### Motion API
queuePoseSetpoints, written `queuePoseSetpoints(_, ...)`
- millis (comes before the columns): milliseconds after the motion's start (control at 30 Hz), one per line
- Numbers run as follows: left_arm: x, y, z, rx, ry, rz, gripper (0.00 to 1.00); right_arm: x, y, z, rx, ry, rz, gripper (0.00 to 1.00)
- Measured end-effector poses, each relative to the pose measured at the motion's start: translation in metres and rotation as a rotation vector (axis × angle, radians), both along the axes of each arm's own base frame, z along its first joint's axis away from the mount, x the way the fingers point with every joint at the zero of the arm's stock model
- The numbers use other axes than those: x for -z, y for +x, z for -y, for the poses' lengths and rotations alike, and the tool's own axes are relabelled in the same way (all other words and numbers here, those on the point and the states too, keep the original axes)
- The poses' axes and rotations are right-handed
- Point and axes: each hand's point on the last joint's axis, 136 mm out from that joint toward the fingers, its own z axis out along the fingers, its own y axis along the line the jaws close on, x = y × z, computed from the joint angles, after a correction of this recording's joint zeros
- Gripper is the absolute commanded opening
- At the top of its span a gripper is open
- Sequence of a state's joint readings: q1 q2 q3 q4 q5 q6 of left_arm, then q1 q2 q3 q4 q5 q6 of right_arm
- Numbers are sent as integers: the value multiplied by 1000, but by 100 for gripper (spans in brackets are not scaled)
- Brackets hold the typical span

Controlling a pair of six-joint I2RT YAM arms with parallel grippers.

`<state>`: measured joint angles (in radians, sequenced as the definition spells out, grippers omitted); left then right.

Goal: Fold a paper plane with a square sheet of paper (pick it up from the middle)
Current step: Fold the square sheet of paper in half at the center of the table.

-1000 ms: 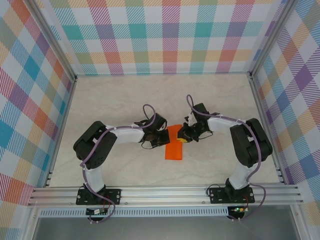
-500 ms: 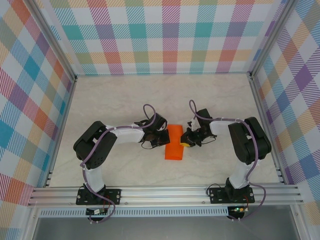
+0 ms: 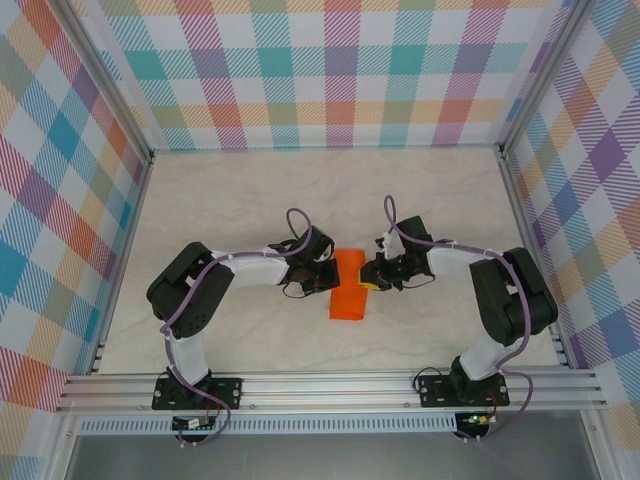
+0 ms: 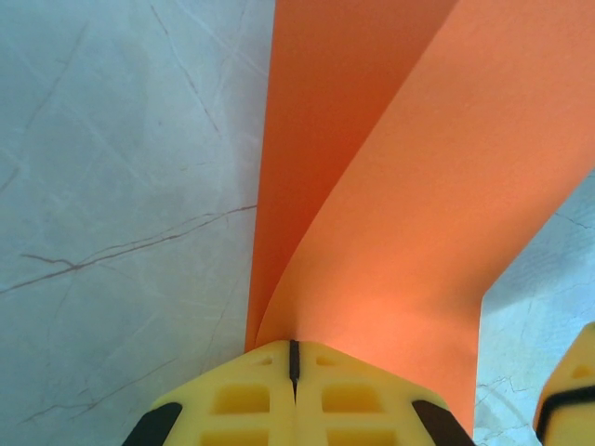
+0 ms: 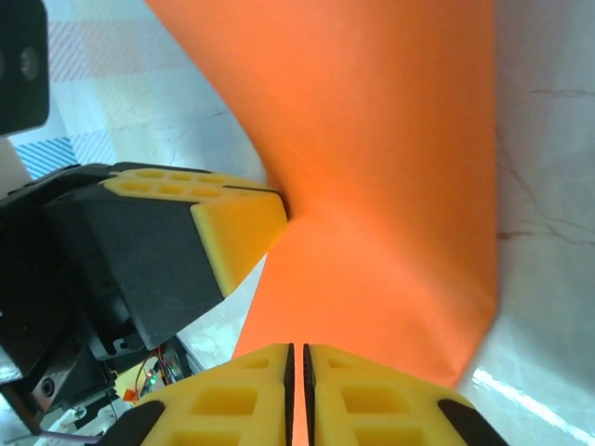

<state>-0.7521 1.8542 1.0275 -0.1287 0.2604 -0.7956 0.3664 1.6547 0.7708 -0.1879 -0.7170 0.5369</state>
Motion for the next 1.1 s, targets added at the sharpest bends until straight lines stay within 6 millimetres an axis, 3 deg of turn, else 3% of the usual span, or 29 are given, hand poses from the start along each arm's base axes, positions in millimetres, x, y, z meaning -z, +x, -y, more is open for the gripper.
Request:
queuePoseSetpoints(233,0,0,0,0,0,0,0,31,-27,8,-25,-34,-65,17)
queuePoseSetpoints(500,0,0,0,0,0,0,0,34,-30,6,-72,-105,17,18)
queuePoseSetpoints(600,0,0,0,0,0,0,0,30,-31,6,-80,-134,57,19)
queuePoseSetpoints(800,0,0,0,0,1,0,0,-5,-31,1,-80,-64,169,19)
queuePoseSetpoints(867,0,0,0,0,0,0,0,-8,-30,-1,-82,-52,178,19)
queuePoseSetpoints(967,0,0,0,1,0,0,0,2,-36,-2,-93,-62,153,18)
queuePoseSetpoints(1100,0,0,0,1,0,-1,0,29,-50,4,-99,-111,86,17)
